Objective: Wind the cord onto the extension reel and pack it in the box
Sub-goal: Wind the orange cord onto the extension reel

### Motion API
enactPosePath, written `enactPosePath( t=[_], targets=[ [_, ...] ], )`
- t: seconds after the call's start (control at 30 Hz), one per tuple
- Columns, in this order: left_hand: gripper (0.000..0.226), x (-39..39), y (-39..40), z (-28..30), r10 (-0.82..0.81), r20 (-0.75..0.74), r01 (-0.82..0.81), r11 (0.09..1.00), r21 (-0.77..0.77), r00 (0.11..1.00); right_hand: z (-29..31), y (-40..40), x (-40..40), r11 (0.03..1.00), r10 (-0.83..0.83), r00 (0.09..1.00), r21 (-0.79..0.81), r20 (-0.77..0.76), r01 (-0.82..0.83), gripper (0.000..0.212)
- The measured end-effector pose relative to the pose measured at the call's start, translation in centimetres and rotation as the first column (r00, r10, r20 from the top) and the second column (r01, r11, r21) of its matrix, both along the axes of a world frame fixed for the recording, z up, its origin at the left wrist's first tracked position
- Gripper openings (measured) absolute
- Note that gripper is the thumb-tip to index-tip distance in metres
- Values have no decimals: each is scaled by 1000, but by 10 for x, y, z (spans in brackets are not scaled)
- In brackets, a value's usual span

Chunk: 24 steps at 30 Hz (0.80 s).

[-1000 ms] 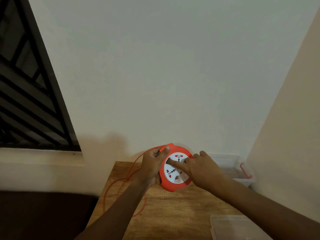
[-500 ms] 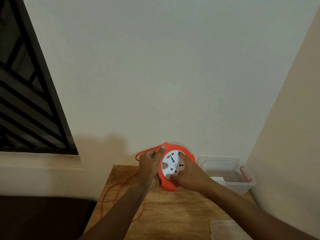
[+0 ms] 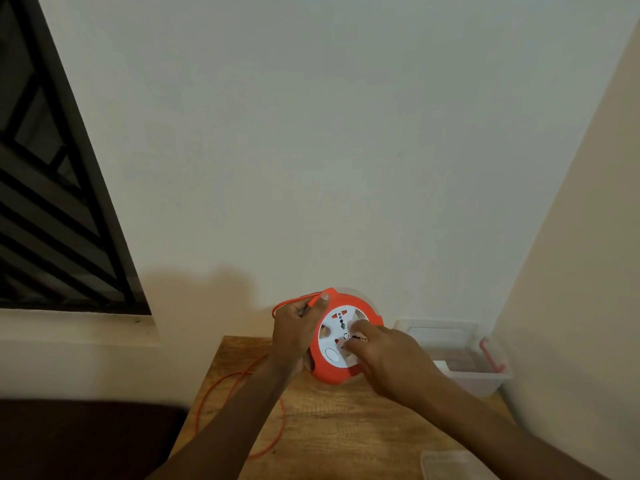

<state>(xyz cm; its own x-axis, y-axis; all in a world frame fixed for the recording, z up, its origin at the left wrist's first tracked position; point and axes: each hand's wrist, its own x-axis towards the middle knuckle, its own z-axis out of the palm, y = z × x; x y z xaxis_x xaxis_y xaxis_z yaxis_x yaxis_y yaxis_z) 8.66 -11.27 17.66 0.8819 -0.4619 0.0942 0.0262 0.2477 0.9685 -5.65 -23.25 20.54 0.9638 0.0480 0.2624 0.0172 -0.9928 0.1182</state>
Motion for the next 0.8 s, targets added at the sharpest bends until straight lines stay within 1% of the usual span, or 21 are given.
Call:
enactPosePath(
  t=[0.07, 0.17, 0.27, 0.33, 0.4, 0.5, 0.7, 0.8],
  targets=[
    [19, -1, 1, 1, -15, 4, 15, 1000, -5, 1000, 4, -4, -2, 996, 59, 998, -58, -33, -61, 55],
    [18, -2, 2, 4, -36, 5, 36, 999, -3, 999, 9, -5, -5, 983, 87, 996, -161, -20, -89, 62],
    [18, -3, 3, 6, -32, 11, 32, 999, 14, 999, 16, -5, -8, 976, 97, 994, -192, -41, -103, 64],
    [19, -3, 3, 7, -47, 18, 47, 999, 15, 999, 19, -5, -8, 967, 128, 990, -217, -55, -137, 61],
    [18, -4, 3, 8, -60, 33, 60, 998, 23, 998, 20, -6, -7, 959, 166, 981, -213, -104, -185, 53],
    [18, -6, 3, 8, -66, 42, 65, 997, 33, 997, 20, -11, -4, 957, 169, 970, -208, -177, -205, 42],
    [17, -5, 3, 14, -68, 67, 64, 997, 52, 995, 27, -17, -3, 923, 200, 954, -284, -222, -259, 47],
    [17, -6, 2, 17, -90, 100, 81, 993, 91, 991, 33, -17, -4, 864, 256, 926, -363, -279, -348, 44]
  ],
)
